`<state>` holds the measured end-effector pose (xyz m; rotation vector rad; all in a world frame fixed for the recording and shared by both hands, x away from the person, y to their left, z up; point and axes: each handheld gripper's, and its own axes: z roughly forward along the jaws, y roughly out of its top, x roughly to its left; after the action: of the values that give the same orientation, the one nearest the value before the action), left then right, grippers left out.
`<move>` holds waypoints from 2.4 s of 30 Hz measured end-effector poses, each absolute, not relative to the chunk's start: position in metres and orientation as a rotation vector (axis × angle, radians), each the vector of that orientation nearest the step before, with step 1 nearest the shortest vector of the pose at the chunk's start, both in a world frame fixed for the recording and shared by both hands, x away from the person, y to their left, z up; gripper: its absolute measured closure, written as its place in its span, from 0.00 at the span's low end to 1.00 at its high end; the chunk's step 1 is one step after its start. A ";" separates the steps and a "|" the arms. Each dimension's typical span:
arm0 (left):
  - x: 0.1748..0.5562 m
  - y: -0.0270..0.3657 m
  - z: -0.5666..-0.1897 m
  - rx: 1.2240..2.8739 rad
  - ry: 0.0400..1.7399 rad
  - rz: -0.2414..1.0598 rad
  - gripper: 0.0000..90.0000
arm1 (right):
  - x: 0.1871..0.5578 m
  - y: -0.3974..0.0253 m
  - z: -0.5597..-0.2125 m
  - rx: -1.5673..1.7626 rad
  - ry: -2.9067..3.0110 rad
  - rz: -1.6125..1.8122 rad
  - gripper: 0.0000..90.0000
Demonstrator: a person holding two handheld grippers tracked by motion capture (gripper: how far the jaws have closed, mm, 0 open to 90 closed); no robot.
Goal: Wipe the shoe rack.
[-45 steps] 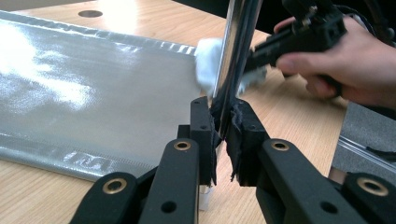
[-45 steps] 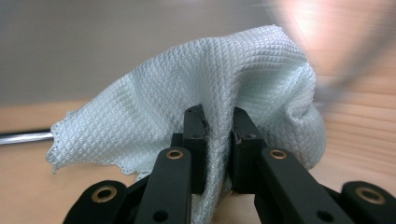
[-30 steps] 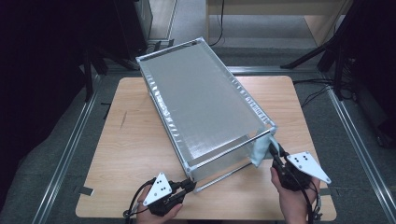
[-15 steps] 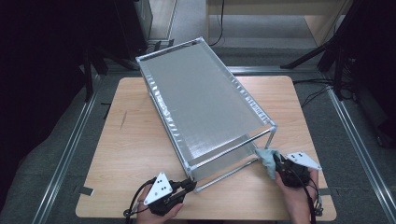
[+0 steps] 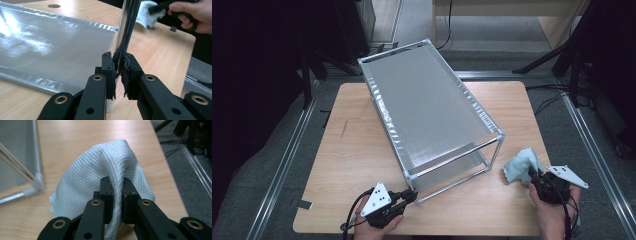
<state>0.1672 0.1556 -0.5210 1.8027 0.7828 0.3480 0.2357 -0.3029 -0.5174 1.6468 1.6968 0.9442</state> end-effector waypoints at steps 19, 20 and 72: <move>0.167 0.172 -0.522 1.785 0.829 0.377 0.90 | 0.225 -0.259 -0.479 1.407 1.734 1.219 0.40; 0.167 0.173 -0.521 1.785 0.831 0.379 0.90 | 0.226 -0.253 -0.481 1.388 1.768 1.220 0.41; 0.159 0.163 -0.523 1.798 0.797 0.368 0.90 | 0.271 -0.187 -0.504 1.351 1.772 1.185 0.90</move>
<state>0.1587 0.1627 -0.5226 1.7979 0.7972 0.3684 0.2709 -0.1874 -0.5043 1.3510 1.7718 1.1847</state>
